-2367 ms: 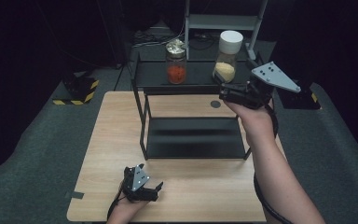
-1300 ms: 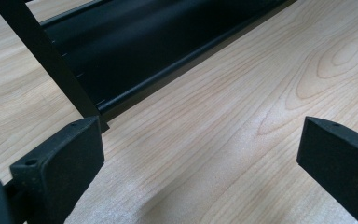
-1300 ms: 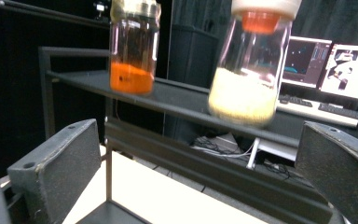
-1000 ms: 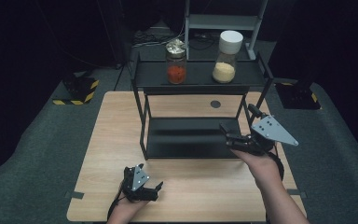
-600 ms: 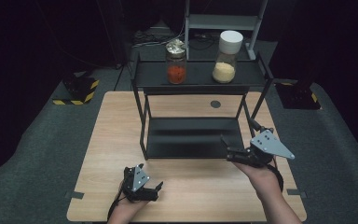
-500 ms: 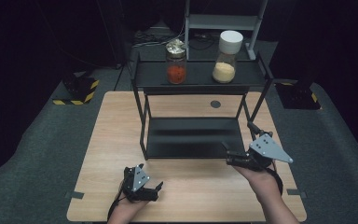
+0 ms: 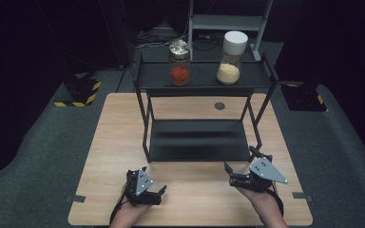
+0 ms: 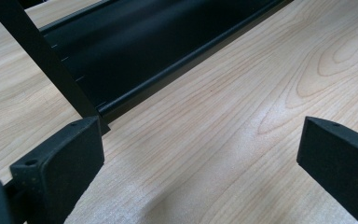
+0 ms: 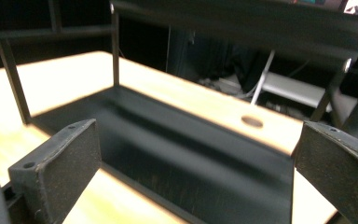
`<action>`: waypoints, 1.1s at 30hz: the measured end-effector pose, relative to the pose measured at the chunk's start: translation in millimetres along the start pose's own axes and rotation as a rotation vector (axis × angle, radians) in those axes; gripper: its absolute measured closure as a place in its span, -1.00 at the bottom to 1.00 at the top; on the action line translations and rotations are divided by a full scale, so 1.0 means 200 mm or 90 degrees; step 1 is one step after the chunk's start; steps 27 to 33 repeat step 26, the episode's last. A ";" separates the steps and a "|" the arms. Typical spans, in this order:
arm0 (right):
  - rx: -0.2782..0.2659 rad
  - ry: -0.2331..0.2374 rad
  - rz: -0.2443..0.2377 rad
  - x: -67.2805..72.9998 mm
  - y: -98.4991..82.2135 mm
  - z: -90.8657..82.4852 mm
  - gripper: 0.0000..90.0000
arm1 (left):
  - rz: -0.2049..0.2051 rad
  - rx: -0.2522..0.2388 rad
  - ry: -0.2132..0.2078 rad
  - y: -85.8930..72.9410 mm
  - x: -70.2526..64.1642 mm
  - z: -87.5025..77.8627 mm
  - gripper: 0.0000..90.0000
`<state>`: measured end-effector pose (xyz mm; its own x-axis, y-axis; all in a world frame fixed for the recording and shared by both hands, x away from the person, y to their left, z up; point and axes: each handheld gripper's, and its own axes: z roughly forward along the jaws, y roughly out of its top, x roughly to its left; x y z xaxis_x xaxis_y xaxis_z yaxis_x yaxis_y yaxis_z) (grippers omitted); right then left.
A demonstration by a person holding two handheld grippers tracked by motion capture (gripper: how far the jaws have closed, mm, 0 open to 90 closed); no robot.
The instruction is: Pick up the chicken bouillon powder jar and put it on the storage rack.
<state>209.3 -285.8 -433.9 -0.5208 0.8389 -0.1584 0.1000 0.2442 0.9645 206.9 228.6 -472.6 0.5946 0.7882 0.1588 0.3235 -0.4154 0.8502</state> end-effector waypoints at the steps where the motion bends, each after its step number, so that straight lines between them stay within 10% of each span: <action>1: 0.006 -0.002 0.001 0.00 -0.02 0.00 -1.00 | 0.000 0.000 0.000 0.00 0.00 0.00 -0.98; 18: 0.119 -0.027 -0.035 0.04 -0.26 0.00 -1.00 | 0.010 0.000 0.008 0.00 -0.02 0.00 -0.98; 33: 0.124 -0.028 -0.047 0.05 -0.25 0.00 -1.00 | 0.010 -0.001 0.008 0.00 -0.02 0.00 -0.98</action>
